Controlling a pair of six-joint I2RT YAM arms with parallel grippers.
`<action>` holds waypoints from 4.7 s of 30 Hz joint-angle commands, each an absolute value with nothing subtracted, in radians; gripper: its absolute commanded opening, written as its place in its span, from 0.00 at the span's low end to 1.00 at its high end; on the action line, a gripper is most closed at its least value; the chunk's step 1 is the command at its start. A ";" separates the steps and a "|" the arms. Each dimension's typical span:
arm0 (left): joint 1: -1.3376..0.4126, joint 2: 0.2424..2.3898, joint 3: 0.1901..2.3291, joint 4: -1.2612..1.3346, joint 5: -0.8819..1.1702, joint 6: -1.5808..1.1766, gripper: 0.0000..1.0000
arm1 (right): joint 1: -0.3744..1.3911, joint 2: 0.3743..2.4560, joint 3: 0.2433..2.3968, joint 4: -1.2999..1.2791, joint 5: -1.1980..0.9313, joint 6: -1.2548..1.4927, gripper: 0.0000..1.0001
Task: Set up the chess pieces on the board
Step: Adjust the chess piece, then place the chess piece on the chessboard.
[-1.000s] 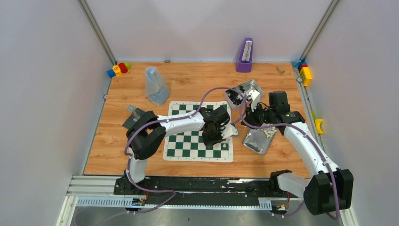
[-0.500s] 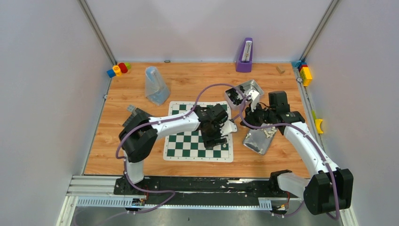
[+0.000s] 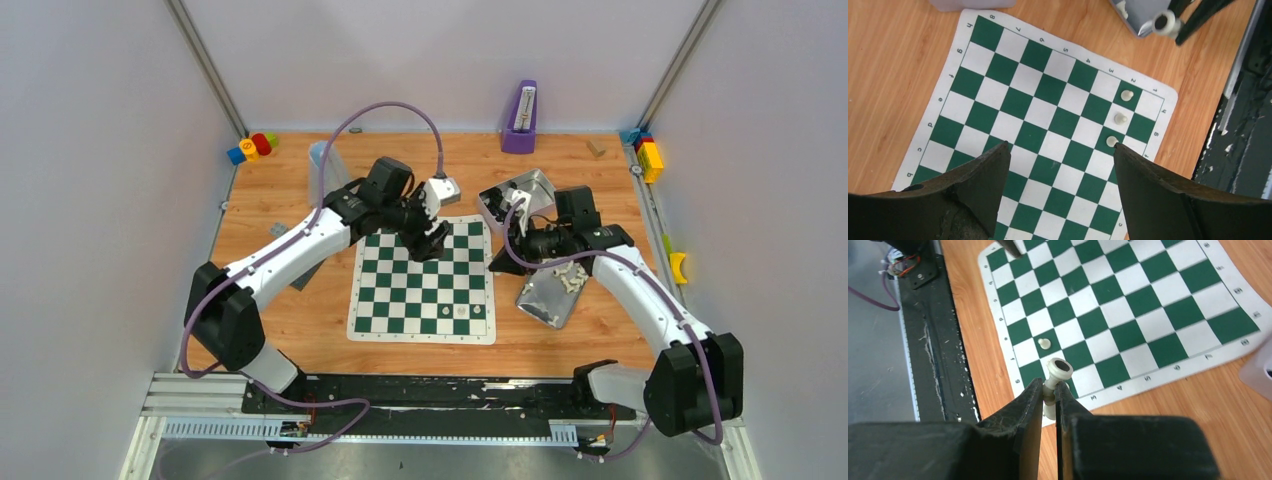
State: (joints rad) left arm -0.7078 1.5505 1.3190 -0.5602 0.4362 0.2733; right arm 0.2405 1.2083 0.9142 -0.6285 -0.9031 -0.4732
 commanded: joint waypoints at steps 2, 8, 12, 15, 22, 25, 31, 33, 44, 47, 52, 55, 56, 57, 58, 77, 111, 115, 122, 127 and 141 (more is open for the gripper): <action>-0.633 1.557 1.354 -0.473 0.728 0.114 0.83 | 0.292 1.248 0.972 -0.532 -1.030 -0.457 0.01; -0.624 1.644 1.408 -0.437 0.926 -0.010 0.80 | 0.328 1.278 0.980 -0.499 -1.049 -0.433 0.01; -0.624 1.688 1.447 -0.418 1.001 -0.077 0.77 | 0.340 1.278 0.967 -0.483 -1.043 -0.428 0.01; -0.625 1.725 1.470 -0.413 1.031 -0.119 0.74 | 0.346 1.281 0.963 -0.476 -1.036 -0.424 0.01; -0.625 1.798 1.501 -0.375 1.088 -0.220 0.65 | 0.355 1.281 0.963 -0.462 -1.008 -0.410 0.00; -0.626 1.811 1.503 -0.379 1.082 -0.227 0.64 | 0.356 1.279 0.962 -0.459 -0.999 -0.405 0.00; -0.627 1.840 1.507 -0.357 1.107 -0.281 0.64 | 0.362 1.282 0.962 -0.450 -0.979 -0.399 0.00; -0.627 1.848 1.506 -0.343 1.118 -0.303 0.63 | 0.364 1.283 0.960 -0.448 -0.969 -0.397 0.00; -0.640 1.889 1.523 -0.333 1.156 -0.354 0.50 | 0.367 1.284 0.957 -0.436 -0.935 -0.391 0.00; -0.643 1.892 1.524 -0.334 1.158 -0.355 0.48 | 0.367 1.284 0.957 -0.434 -0.930 -0.388 0.00; -0.644 1.898 1.529 -0.340 1.156 -0.354 0.38 | 0.367 1.285 0.954 -0.434 -0.923 -0.389 0.00; -0.643 1.900 1.529 -0.353 1.153 -0.343 0.31 | 0.367 1.283 0.948 -0.436 -0.914 -0.390 0.01; -0.644 1.900 1.529 -0.357 1.150 -0.334 0.30 | 0.367 1.282 0.947 -0.436 -0.911 -0.392 0.01; -0.643 1.899 1.529 -0.365 1.149 -0.331 0.28 | 0.367 1.278 0.945 -0.436 -0.907 -0.393 0.01; -0.644 1.898 1.528 -0.368 1.146 -0.324 0.27 | 0.367 1.277 0.945 -0.436 -0.903 -0.393 0.02; -0.594 1.852 1.505 -0.459 1.027 -0.200 0.00 | 0.367 1.324 0.948 -0.470 -0.861 -0.413 0.06; -0.467 1.684 1.304 -0.645 0.874 0.178 0.00 | 0.498 1.414 0.876 -0.275 -0.883 -0.447 0.00; -0.409 1.679 1.325 -0.728 0.883 0.255 0.00 | 0.578 1.463 0.873 -0.189 -0.915 -0.460 0.00; -0.352 1.728 1.428 -0.935 0.904 0.374 0.00 | 0.678 1.505 0.783 0.087 -0.913 -0.472 0.00; -0.351 1.746 1.467 -0.970 0.895 0.381 0.00 | 0.696 1.551 0.723 0.288 -0.936 -0.438 0.00; -0.351 1.749 1.473 -0.949 0.877 0.353 0.01 | 0.708 1.648 0.624 0.519 -0.966 -0.409 0.00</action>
